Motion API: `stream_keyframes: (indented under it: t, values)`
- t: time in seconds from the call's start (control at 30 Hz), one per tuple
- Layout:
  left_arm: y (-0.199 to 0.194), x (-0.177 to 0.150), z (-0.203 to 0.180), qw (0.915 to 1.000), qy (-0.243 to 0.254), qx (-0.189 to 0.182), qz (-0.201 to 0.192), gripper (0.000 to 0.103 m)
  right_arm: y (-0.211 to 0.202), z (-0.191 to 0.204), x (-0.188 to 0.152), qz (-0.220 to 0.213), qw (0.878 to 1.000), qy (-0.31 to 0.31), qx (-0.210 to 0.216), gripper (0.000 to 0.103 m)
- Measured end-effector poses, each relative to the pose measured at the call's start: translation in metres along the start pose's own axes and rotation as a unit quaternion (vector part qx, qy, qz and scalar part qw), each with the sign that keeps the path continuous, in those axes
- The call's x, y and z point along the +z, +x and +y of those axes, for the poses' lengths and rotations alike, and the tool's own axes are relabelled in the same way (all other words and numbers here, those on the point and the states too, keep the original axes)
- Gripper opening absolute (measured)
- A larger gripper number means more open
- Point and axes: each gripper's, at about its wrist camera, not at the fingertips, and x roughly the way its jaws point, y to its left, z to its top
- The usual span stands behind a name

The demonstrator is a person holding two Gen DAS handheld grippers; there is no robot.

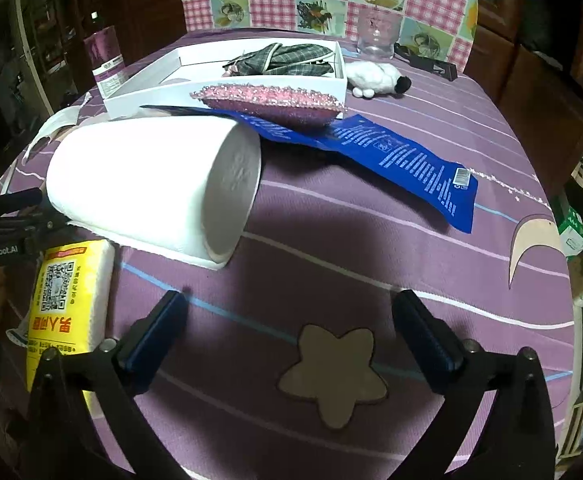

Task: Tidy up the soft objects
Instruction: 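Grasp the yellow tissue pack with the right tool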

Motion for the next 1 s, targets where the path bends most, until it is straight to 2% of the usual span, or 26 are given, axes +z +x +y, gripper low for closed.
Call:
stream_keyframes:
  t: [0.17,0.2,0.23,0.27,0.3,0.37,0.43,0.5,0.7,0.93,1.0]
  values:
    - [-0.001,0.0,-0.001,1.0,0.001,-0.001,0.001,0.099,0.0,-0.001,-0.001,-0.002,1.0,0.004,0.003,0.102]
    - [-0.002,0.0,-0.002,1.0,0.004,-0.001,0.002,0.098,-0.002,-0.001,0.0,-0.007,1.0,0.004,0.011,0.097]
    - [-0.002,0.0,-0.002,1.0,0.005,-0.002,0.003,0.098,-0.006,-0.001,0.0,-0.013,1.0,0.005,0.023,0.086]
    - [-0.003,0.0,-0.001,1.0,0.005,-0.005,0.003,0.096,-0.012,-0.003,0.001,-0.025,0.999,0.009,0.044,0.082]
    - [-0.005,0.0,0.001,0.9999,0.003,-0.01,0.003,0.088,-0.019,-0.004,0.001,-0.04,0.997,0.013,0.066,0.081]
    - [-0.01,-0.001,0.004,0.9999,-0.003,-0.014,0.0,0.078,-0.032,-0.004,0.002,-0.067,0.992,0.012,0.105,0.081]
    - [-0.015,-0.003,0.009,0.9998,-0.014,-0.014,-0.008,0.073,-0.041,0.0,0.002,-0.078,0.986,0.006,0.145,0.081]
    - [-0.018,-0.002,0.012,0.9996,-0.021,-0.008,-0.014,0.06,-0.047,0.011,0.002,-0.082,0.981,-0.012,0.178,0.081]
    - [-0.017,-0.003,0.008,0.9997,-0.013,-0.018,-0.011,0.059,-0.037,0.064,0.005,-0.042,0.977,-0.085,0.189,0.081]
    - [-0.022,-0.003,0.01,0.9995,-0.017,-0.008,-0.024,0.059,-0.019,0.095,-0.007,0.004,0.977,-0.138,0.16,0.081]
    - [-0.021,-0.003,0.009,0.9996,-0.015,-0.005,-0.024,0.059,-0.019,0.098,-0.01,0.009,0.975,-0.147,0.167,0.083]
